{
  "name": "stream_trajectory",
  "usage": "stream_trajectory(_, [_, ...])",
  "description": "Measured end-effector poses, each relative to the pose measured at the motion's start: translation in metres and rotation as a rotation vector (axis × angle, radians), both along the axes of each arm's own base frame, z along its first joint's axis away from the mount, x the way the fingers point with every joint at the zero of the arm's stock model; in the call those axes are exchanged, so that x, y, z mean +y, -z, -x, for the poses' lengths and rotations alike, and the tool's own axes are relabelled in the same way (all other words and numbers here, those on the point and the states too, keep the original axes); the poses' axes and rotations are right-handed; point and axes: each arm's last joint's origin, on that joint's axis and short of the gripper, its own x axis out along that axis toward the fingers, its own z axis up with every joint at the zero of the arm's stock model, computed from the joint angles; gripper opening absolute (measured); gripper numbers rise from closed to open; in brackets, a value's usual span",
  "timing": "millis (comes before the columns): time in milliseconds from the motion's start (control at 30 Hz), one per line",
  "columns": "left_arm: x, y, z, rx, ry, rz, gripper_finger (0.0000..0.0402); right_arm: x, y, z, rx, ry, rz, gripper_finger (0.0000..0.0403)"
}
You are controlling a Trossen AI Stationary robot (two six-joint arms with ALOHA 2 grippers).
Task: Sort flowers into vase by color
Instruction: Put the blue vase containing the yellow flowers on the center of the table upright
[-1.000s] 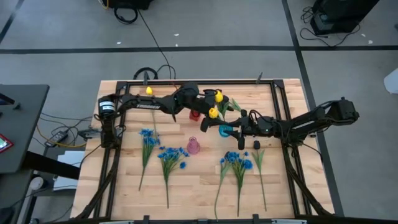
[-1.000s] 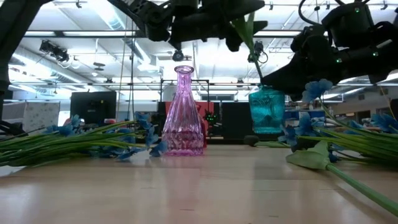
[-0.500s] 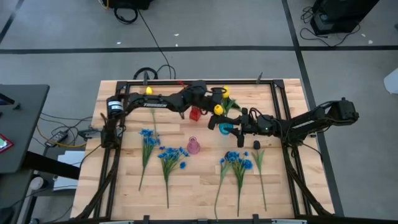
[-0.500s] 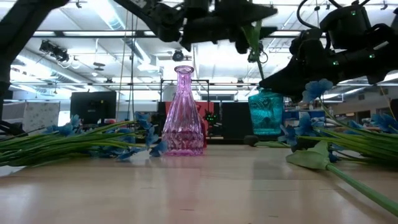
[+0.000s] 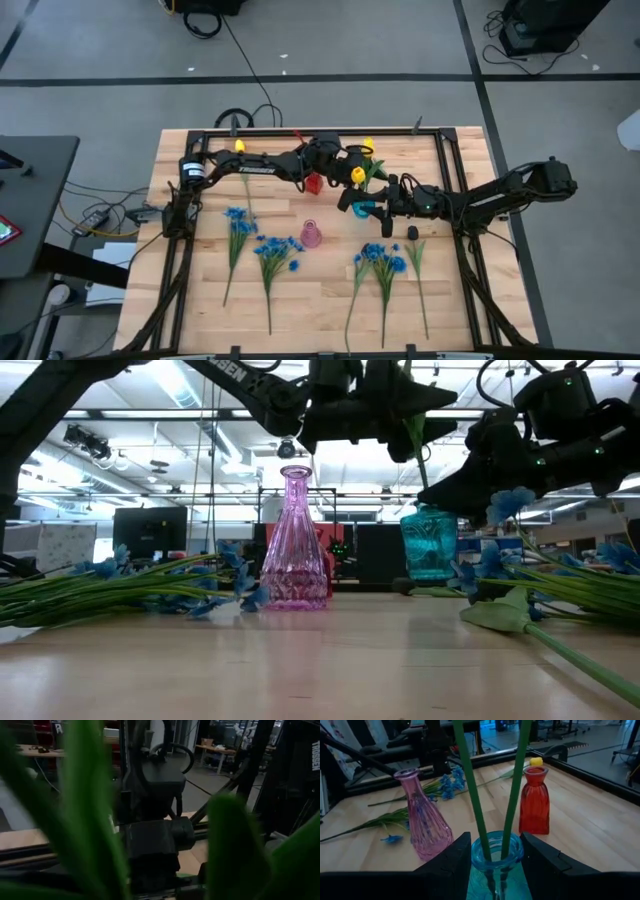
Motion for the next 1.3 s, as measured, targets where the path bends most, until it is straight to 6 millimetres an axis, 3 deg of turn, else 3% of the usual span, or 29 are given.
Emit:
stream_trajectory(200, [-0.008, 0.023, -0.010, 0.019, 0.007, 0.008, 0.0323, -0.001, 0.007, 0.002, 0.065, 0.031, -0.018, 0.0159])
stream_trajectory(567, [-0.007, 0.024, -0.011, 0.012, 0.001, 0.022, 0.0323, -0.001, 0.020, -0.001, 0.072, 0.036, -0.040, 0.0159])
stream_trajectory(800, [-0.006, 0.036, -0.016, 0.017, 0.000, 0.029, 0.0323, -0.001, 0.024, -0.004, 0.070, 0.050, -0.090, 0.0162])
stream_trajectory(1300, [0.001, 0.036, -0.013, 0.051, -0.001, 0.034, 0.0350, -0.001, 0.027, -0.002, 0.077, 0.044, -0.072, 0.0282])
